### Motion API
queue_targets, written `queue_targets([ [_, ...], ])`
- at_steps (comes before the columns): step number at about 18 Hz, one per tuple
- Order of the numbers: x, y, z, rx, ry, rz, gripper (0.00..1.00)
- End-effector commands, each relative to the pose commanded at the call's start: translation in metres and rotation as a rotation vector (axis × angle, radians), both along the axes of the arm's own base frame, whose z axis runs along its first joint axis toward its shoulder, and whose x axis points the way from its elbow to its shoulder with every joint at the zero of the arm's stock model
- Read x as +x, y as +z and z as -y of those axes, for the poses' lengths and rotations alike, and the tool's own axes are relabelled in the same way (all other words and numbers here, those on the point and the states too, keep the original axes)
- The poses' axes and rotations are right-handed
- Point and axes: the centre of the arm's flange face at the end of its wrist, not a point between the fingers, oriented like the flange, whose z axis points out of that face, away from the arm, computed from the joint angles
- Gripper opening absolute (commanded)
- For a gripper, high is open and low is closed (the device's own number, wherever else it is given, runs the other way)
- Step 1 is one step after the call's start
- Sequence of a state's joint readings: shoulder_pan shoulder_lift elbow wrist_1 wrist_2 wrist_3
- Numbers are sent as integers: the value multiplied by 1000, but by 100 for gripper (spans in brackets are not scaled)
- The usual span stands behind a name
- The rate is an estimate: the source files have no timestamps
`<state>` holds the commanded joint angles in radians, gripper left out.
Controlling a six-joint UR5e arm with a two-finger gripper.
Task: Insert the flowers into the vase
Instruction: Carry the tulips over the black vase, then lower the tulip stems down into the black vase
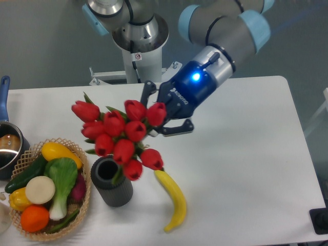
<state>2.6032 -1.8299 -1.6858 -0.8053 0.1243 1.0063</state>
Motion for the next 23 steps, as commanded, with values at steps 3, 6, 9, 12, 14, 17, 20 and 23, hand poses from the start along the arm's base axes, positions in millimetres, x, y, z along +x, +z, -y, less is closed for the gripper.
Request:
queue_targets([
  [3, 13, 2, -11, 6, -29, -2, 0],
  [6, 14, 6, -11, 12, -32, -5, 0],
  [9, 14, -6, -19, 7, -43, -1, 0],
  [12, 13, -21, -26, 15, -59, -15, 0],
  [14, 16, -30, -33, 7, -72, -2, 0],
  [17, 19, -35, -35, 1, -75, 3, 0],
  [20, 21, -48, -34, -20, -74, 19, 0],
  [23, 22, -62, -33, -34, -74, 35, 0],
])
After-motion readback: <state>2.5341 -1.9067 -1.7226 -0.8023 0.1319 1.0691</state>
